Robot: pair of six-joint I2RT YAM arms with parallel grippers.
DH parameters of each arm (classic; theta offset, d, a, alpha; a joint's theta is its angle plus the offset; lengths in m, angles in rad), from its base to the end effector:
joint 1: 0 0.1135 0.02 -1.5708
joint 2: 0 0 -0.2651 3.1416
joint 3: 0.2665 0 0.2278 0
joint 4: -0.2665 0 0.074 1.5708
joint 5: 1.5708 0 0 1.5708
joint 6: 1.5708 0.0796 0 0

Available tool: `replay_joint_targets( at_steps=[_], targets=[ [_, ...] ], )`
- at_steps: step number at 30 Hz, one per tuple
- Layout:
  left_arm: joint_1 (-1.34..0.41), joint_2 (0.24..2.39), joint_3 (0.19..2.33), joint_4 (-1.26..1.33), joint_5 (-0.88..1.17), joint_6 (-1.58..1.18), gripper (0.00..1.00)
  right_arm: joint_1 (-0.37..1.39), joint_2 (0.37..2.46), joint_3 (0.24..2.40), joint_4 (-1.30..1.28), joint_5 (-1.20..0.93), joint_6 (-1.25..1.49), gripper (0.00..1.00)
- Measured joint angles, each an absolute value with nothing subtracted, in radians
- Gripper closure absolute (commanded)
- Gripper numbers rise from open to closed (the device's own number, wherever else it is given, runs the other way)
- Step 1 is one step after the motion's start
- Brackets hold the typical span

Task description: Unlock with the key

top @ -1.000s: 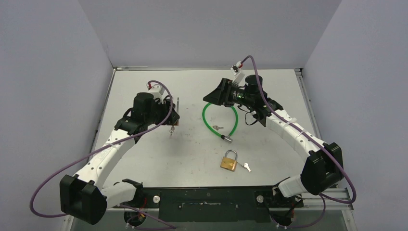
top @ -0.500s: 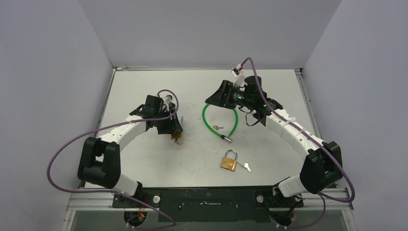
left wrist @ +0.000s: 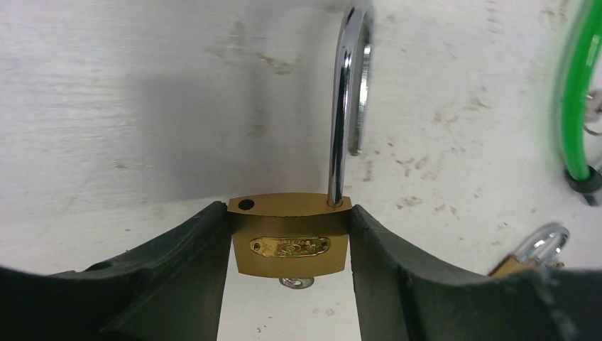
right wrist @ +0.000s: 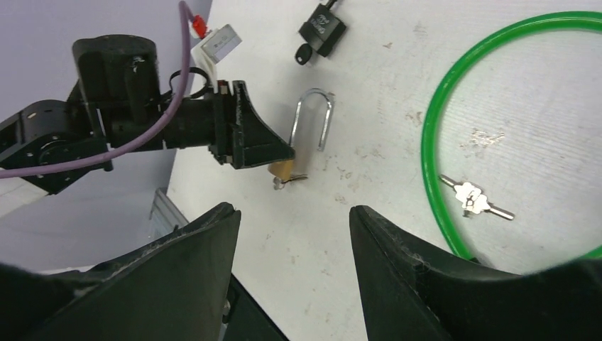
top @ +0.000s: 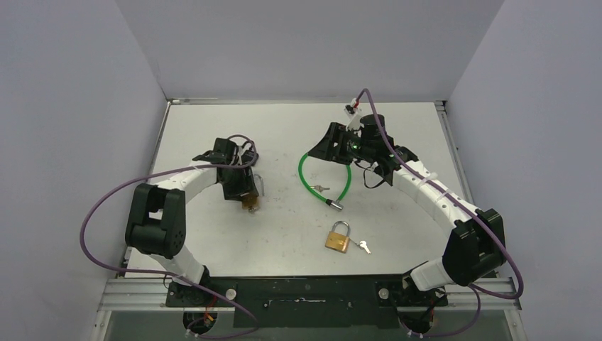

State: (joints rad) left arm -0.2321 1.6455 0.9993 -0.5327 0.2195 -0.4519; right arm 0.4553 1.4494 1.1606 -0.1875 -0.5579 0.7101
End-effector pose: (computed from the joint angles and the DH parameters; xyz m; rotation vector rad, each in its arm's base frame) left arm 0.2970 -0.0880 0.1532 -0.2468 2.7967 -0.4782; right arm 0.2881 0.1880 0.3067 -0.1009 2.2228 1.2592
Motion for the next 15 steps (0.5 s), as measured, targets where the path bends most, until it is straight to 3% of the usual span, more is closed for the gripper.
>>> replay_joint_targets(
  at_steps=[11,14,15],
  targets=[
    [-0.180,1.693,1.010,-0.583,0.062,-0.453,1.00,0.451,1.453,1.112,-0.330,-0.395,0.607,0.41],
    [-0.162,1.693,1.010,-0.591,-0.002,-0.469,0.92,0.451,1.459,1.110,-0.362,-0.343,0.576,0.42],
    [-0.155,1.693,1.010,-0.592,-0.018,-0.476,0.83,0.451,1.463,1.106,-0.370,-0.323,0.564,0.44]
  ],
)
